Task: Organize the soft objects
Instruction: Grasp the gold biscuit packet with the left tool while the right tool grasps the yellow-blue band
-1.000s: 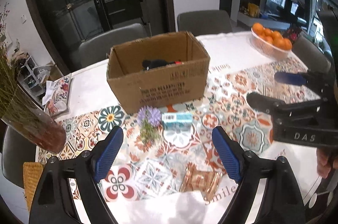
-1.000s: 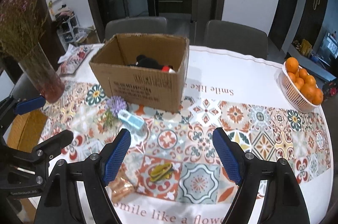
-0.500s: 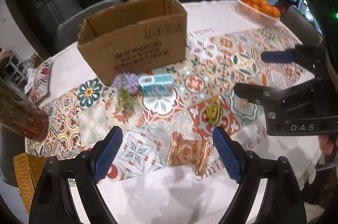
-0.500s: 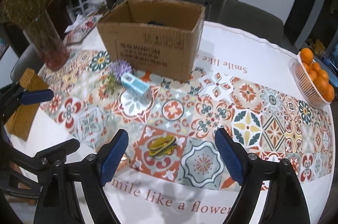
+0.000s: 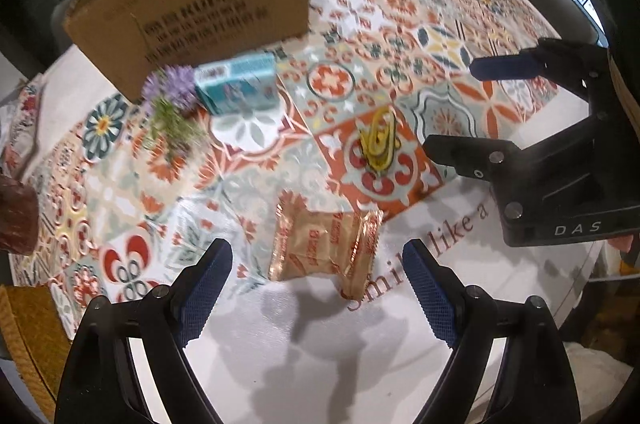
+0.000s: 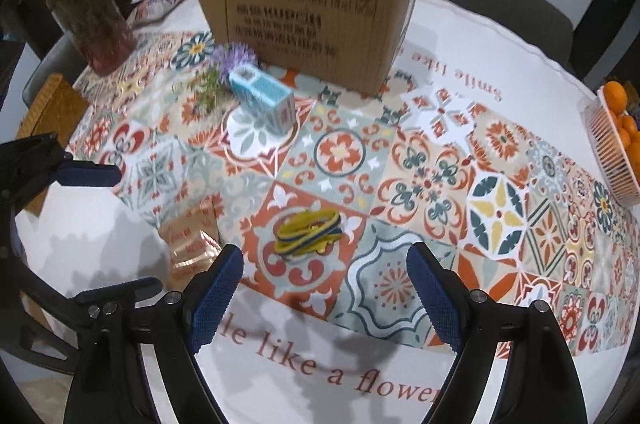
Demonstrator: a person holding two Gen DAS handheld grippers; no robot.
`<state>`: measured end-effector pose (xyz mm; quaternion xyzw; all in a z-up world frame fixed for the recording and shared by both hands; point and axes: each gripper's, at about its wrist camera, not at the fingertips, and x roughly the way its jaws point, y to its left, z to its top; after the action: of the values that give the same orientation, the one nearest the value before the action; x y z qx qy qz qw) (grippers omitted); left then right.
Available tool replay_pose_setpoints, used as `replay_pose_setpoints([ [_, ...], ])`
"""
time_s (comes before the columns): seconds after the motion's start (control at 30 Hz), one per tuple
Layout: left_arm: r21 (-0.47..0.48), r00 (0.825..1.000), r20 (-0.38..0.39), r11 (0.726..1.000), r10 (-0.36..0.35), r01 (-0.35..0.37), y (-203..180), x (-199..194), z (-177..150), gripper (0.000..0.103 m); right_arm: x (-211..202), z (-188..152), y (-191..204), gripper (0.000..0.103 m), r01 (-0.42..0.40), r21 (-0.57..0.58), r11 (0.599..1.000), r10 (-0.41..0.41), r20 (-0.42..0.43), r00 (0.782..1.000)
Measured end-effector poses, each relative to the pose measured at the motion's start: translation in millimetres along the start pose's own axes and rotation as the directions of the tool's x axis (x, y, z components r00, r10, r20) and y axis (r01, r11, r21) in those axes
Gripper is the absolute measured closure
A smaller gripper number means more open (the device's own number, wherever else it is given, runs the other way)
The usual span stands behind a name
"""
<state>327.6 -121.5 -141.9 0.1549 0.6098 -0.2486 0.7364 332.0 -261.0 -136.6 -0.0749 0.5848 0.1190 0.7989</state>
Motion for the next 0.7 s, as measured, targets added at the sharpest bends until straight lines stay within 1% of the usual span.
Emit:
replay_pose_setpoints([
  [0.13,0.013,0.999,-0.051,1.000,-0.018,0.019,-1.5,16.1,-1.0,0.016,15.2,-2.7,-0.8,0.018,-0.022,-0.019,1.000,0.021,-0.041,0.999],
  [0.2,0.020,0.996,-0.077,0.999,-0.036,0.038,-1.6,23.2,-1.5,0.016,23.8,-3.3,-1.0,0.018,-0.048,-0.029,0.998,0.046,-0.064,0.997],
  [0.3,0.023,0.992,-0.114,0.998,-0.051,0.054,-1.8,34.5,-2.1,0.016,35.7,-3.4,0.4,0.018,-0.062,-0.047,0.997,0.057,-0.095,0.994],
  [0.43,0.012,0.986,-0.155,0.998,-0.063,0.066,-0.5,49.1,-1.6,0.016,52.1,-2.9,-2.5,0.018,-0.084,-0.039,0.996,0.078,-0.138,0.987],
  [0.53,-0.003,0.983,-0.170,0.998,-0.065,0.066,1.5,57.7,0.6,0.016,59.2,-2.1,-3.3,0.018,-0.092,-0.040,0.995,0.085,-0.146,0.986],
  [0.7,-0.036,0.982,-0.182,0.998,-0.055,0.049,7.0,70.8,3.1,0.016,69.9,2.5,0.6,0.018,-0.082,-0.057,0.995,0.074,-0.137,0.988],
])
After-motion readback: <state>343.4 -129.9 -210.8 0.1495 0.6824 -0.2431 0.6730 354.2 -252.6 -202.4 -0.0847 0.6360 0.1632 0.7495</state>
